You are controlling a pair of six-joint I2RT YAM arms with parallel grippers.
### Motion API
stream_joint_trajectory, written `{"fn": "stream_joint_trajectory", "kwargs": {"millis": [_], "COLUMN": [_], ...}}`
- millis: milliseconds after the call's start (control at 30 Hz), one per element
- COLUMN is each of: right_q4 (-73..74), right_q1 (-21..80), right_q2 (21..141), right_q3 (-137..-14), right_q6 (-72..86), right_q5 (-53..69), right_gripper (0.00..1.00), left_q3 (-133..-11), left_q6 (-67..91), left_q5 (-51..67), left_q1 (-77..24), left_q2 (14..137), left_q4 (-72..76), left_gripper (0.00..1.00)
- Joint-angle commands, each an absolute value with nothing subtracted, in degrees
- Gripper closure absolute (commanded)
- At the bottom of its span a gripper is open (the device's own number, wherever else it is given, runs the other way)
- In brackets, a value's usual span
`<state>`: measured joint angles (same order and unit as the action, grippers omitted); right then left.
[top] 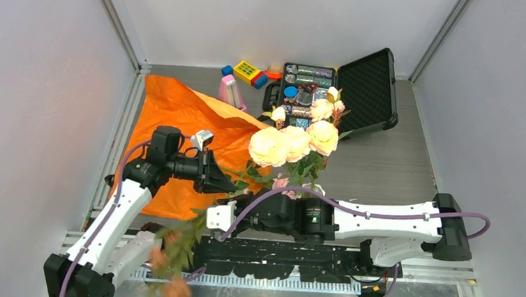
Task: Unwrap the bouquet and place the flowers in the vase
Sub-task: Pick up the fake flower from the wrapping paper.
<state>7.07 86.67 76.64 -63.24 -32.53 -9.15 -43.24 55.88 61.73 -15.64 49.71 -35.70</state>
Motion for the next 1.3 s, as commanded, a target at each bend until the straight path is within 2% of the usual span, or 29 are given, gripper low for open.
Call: {"fn": "stream_joint_trajectory", "kwargs": {"millis": [0,67,100,233,433,567,733,933,1100,1267], "right_q4": [3.21,2.05,1.73,0.40,0.62,5.42,12.09,20.11,26.68,24.11], "right_q1": [87.01,87.01,87.01,87.01,86.98,87.01,87.01,87.01,87.01,87.01], "right_q2": [75.74,74.66,74.16,71.17,65.01,62.21,58.28,54.03,52.84,51.02], "right_q3": [-65.71,-65.21,-64.97,-63.90,-62.02,-63.51,-66.17,-72.46,-77.98,-78.72], "right_q6": [-30.30,-29.11,-28.66,-26.22,-22.18,-18.15,-11.74,-2.84,3.06,2.95], "right_q5": [-11.50,-11.53,-11.56,-12.04,-11.88,-10.63,-7.28,-8.28,-14.91,-23.15], "right_gripper": [0.85,0.95,0.97,1.00,1.00,1.00,1.00,1.00,1.00,1.00], "left_q3": [-45.03,-45.43,-45.75,-47.81,-51.89,-55.60,-59.87,-63.05,-64.04,-63.76], "left_q6": [54.50,53.08,52.14,46.37,41.33,39.91,36.48,30.49,24.19,19.70], "left_q5": [65.05,64.95,64.53,60.78,58.01,58.83,57.37,43.17,25.62,18.31], "left_q1": [-15.78,-15.73,-15.73,-15.41,-13.31,-10.22,-3.53,-0.27,-0.26,-0.26], "left_q2": [50.46,51.58,52.04,54.14,56.30,56.72,57.39,58.30,57.48,56.86], "left_q4": [-35.02,-35.17,-35.40,-38.39,-38.98,-37.98,-38.17,-38.15,-37.69,-38.14], "left_gripper": [0.86,0.72,0.65,0.39,0.23,0.03,0.00,0.00,0.00,0.00]}}
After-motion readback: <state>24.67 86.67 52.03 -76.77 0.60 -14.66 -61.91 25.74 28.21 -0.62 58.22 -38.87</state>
